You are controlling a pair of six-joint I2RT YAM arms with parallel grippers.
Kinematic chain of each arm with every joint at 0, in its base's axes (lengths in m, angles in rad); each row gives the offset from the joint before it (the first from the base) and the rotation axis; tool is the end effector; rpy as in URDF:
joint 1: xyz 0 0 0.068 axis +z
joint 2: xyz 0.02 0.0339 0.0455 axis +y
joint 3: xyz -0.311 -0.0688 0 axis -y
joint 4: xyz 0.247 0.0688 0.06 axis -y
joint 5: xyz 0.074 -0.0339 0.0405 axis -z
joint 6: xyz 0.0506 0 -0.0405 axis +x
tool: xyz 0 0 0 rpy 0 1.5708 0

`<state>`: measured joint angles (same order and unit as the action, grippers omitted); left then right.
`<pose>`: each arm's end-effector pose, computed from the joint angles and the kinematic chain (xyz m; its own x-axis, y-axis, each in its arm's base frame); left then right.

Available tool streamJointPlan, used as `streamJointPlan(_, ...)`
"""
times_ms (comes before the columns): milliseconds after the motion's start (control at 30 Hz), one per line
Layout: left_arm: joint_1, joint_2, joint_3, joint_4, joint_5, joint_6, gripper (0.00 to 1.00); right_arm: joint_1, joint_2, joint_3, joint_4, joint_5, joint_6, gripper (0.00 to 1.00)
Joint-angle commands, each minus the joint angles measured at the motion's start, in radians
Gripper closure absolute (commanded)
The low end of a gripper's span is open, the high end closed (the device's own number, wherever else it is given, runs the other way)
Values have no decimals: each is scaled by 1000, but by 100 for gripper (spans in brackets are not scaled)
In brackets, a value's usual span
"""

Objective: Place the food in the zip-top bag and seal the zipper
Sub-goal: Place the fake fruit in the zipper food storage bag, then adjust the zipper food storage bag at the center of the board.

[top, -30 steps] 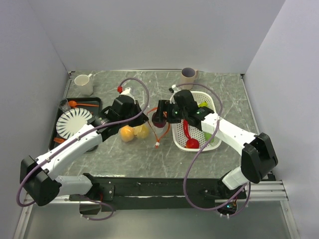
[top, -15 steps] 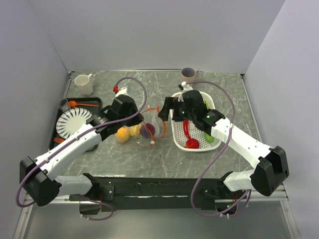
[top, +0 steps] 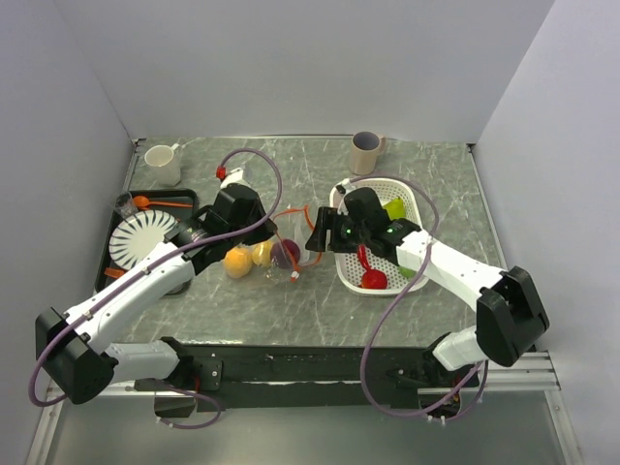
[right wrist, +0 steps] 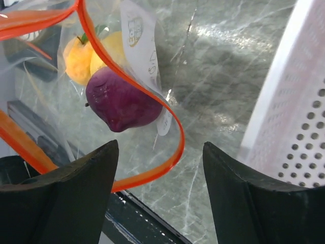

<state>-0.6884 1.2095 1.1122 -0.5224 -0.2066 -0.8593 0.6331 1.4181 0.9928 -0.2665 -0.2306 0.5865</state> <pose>0.2091 -0.1586 0.3684 -0.6661 -0.4119 -0.6218 -0.0179 0.8423 -0.5388 0.2490 0.1971 0.2950 -0.8257 0.0624 -0.5607 -0.3133 0.7758 0.5476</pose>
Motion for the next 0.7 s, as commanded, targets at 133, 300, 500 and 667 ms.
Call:
streamJointPlan(133,6,-41,38,-5,-8,9,99,13,64,23,65,-58,32,37)
streamJointPlan(300,9,-56,32,-14,-20,5,99,14,55,26,105,-102,21,69)
streamJointPlan(500,20,-117,49,-77,-132,-1,99,13,7,121,121,-142,-22,100)
streamJointPlan(667,29,-218,72,-151,-266,-37,99,23,5,314,69,-185,-77,100)
